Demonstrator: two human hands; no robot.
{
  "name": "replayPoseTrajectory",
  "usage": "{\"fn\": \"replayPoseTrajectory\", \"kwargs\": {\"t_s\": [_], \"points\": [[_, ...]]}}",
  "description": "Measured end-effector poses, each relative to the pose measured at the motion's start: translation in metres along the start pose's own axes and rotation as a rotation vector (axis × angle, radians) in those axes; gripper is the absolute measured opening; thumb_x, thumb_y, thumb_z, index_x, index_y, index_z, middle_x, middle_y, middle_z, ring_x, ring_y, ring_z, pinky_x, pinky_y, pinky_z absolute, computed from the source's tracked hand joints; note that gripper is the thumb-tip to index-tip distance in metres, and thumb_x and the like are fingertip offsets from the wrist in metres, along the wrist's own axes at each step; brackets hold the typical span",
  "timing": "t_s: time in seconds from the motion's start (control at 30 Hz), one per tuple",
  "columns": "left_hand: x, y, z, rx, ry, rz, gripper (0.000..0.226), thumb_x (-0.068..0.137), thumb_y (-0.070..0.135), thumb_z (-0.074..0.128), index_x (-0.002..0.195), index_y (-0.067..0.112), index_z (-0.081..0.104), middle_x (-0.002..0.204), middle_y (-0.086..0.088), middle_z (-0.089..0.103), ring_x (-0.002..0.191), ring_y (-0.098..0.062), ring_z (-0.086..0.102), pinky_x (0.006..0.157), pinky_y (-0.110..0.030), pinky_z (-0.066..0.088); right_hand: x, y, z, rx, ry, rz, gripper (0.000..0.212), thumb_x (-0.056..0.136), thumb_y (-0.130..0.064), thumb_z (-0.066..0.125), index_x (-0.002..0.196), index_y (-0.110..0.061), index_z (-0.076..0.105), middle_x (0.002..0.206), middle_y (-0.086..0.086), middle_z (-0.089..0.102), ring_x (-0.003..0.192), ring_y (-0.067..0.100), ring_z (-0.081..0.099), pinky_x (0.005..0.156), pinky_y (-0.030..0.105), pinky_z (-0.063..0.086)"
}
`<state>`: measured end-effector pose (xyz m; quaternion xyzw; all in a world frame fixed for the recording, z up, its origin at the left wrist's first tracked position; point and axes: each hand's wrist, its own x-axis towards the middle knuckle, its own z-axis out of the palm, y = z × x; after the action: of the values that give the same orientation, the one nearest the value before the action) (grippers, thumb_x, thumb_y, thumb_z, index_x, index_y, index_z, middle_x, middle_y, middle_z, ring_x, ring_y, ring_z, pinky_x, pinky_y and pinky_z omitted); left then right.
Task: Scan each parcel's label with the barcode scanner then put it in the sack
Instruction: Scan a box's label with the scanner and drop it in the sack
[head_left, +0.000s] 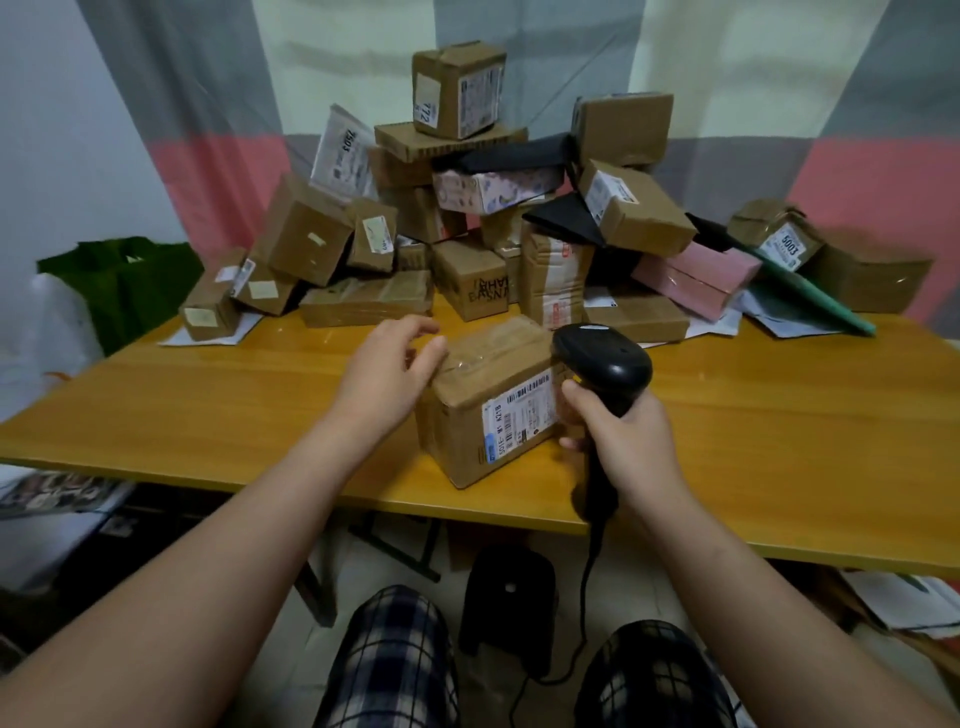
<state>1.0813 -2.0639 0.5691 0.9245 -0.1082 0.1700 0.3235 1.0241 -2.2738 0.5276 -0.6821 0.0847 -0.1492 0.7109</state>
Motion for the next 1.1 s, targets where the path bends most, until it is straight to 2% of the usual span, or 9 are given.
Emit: {"fn": "replayPoseTrajectory", "kwargs": {"t_s": [0.17,0.33,0.47,0.57,0.7,0.83,0.9,0.97,1.1], "points": [[-0.016,0.018,0.000,0.176,-0.308,0.012,0.095,0.066,0.083,0.041,0.144,0.030,0.038,0.129,-0.003,0.043,0.121,-0.020,0.043,0.098,-0.037,0.042,-0.002,0.000,0.006,-0.007,-0.030,-0.001,0.030,0.088,-0.021,0.068,0.116,-0.013,0.062,0.102,0.001,0.071,0.089,0.015,0.071,0.061,0.024,0.058],[-0.013,0.009,-0.010,-0.099,-0.380,-0.136,0.084,0.076,0.050,0.072,0.147,0.041,0.028,0.137,-0.006,0.033,0.127,-0.026,0.040,0.101,-0.033,0.038,-0.004,-0.001,0.001,0.003,-0.019,-0.025,0.030,0.089,-0.021,0.068,0.117,-0.014,0.061,0.101,-0.003,0.070,0.084,0.013,0.070,0.060,0.022,0.055],[-0.006,0.006,-0.025,-0.391,-0.030,-0.127,0.093,0.070,0.047,0.079,0.144,0.034,0.024,0.141,-0.004,0.039,0.127,-0.021,0.044,0.106,-0.041,0.040,-0.004,-0.007,0.003,-0.024,-0.049,-0.062,0.032,0.086,-0.022,0.071,0.116,-0.018,0.063,0.100,-0.006,0.071,0.076,0.006,0.068,0.069,0.035,0.059],[0.006,0.020,-0.041,-0.258,0.119,0.024,0.082,0.068,0.049,0.080,0.134,0.028,0.035,0.126,0.005,0.048,0.119,-0.013,0.047,0.106,-0.040,0.036,-0.006,-0.016,0.013,-0.098,-0.063,-0.125,0.042,0.077,-0.038,0.076,0.116,-0.028,0.063,0.113,-0.006,0.065,0.097,0.007,0.064,0.086,0.047,0.056],[0.023,0.032,-0.042,0.158,-0.045,0.158,0.053,0.073,0.062,0.067,0.116,0.031,0.058,0.118,0.011,0.060,0.114,-0.011,0.053,0.102,-0.038,0.031,-0.005,-0.022,0.028,-0.130,-0.094,-0.186,0.037,0.082,-0.029,0.074,0.116,-0.027,0.061,0.118,-0.002,0.064,0.109,0.013,0.058,0.095,0.038,0.049],[0.027,0.021,-0.033,0.042,-0.169,0.118,0.050,0.069,0.067,0.054,0.115,0.046,0.063,0.138,0.008,0.048,0.131,-0.017,0.040,0.109,-0.051,0.031,-0.007,-0.018,0.034,-0.082,-0.095,-0.170,0.028,0.084,-0.025,0.073,0.109,-0.031,0.060,0.104,-0.014,0.063,0.097,-0.003,0.055,0.079,0.015,0.042],[0.023,0.012,-0.031,-0.120,-0.101,0.115,0.035,0.078,0.048,0.064,0.113,0.047,0.061,0.141,0.005,0.040,0.132,-0.012,0.036,0.111,-0.044,0.032,-0.006,-0.015,0.034,-0.053,-0.077,-0.159,0.029,0.085,-0.025,0.072,0.111,-0.028,0.061,0.100,-0.020,0.061,0.093,-0.010,0.053,0.072,0.005,0.039],[0.012,-0.001,-0.025,-0.353,-0.006,0.117,0.045,0.083,0.032,0.070,0.126,0.035,0.055,0.138,0.003,0.040,0.121,0.000,0.041,0.104,-0.026,0.040,-0.005,-0.013,0.034,-0.036,-0.053,-0.159,0.034,0.086,-0.026,0.071,0.118,-0.022,0.062,0.102,-0.019,0.062,0.093,-0.011,0.053,0.070,0.003,0.040],[-0.007,-0.024,-0.012,-0.600,0.017,-0.017,0.095,0.068,0.056,0.069,0.147,0.032,0.024,0.143,0.009,0.032,0.119,0.018,0.037,0.092,-0.004,0.035,-0.006,-0.010,0.039,0.003,-0.039,-0.130,0.033,0.087,-0.028,0.069,0.119,-0.022,0.061,0.101,-0.018,0.062,0.088,-0.012,0.054,0.067,0.004,0.040]]}}
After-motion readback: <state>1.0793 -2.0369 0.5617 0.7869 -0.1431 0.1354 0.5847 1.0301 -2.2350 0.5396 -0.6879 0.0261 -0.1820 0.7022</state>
